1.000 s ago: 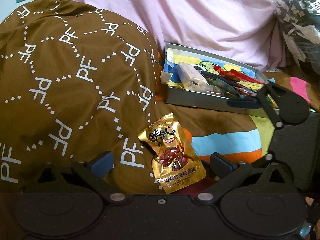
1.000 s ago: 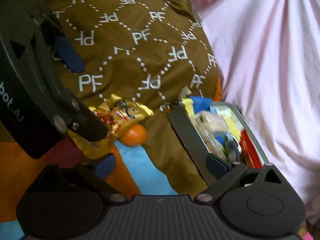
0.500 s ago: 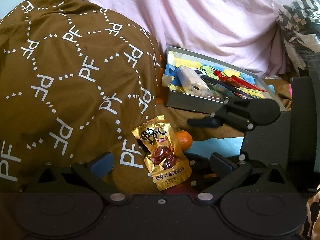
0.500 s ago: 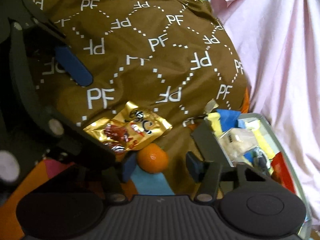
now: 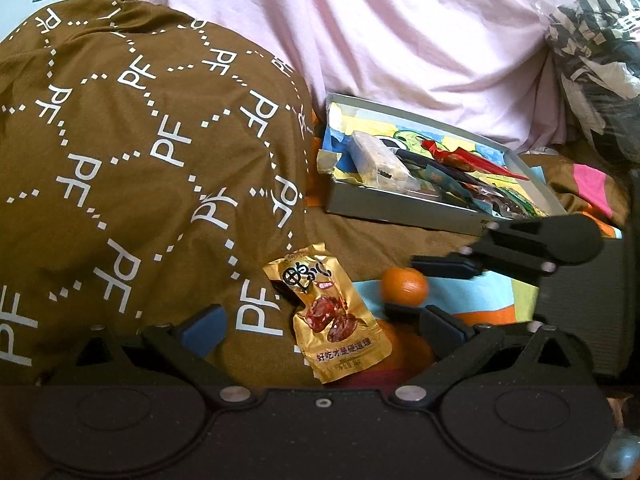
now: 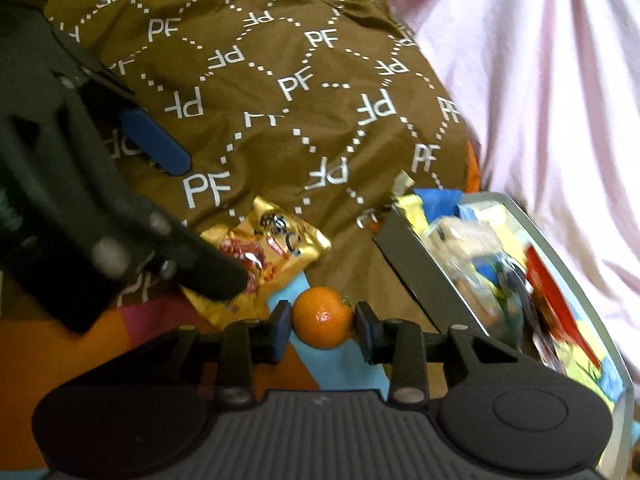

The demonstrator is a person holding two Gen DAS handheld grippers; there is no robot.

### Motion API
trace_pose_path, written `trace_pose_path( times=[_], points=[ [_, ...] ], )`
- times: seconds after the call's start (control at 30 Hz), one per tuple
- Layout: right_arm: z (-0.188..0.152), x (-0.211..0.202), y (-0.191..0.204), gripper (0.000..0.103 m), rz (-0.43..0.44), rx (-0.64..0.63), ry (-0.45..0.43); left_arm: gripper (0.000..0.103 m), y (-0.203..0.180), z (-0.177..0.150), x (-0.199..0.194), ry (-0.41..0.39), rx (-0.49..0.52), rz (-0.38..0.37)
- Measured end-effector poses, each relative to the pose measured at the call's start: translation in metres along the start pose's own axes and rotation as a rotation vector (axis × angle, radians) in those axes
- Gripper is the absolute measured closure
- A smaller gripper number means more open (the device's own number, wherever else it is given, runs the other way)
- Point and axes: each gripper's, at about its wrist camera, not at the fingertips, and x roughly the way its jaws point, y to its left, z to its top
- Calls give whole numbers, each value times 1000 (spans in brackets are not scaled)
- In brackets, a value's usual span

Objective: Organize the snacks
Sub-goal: 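Lower the right tool onto the mandarin orange while the left tool approaches the gold jerky pouch, then hold the orange in the right tool while the left tool moves toward the gold pouch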

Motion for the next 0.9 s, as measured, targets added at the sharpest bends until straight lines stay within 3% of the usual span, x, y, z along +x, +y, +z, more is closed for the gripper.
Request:
trace_pose_path(
  times=[0.37,0.63,0.9],
  points=[
    [-47,-52,-2,65,-55,323,110,1,-29,2,19,-18,74,-71],
    [-75,-73,5,65,-71,450,167,1,-31,3,46,58,96,46],
    [-73,-75,5,65,-70,462,175,1,-34,5,57,76,151,70]
  ],
)
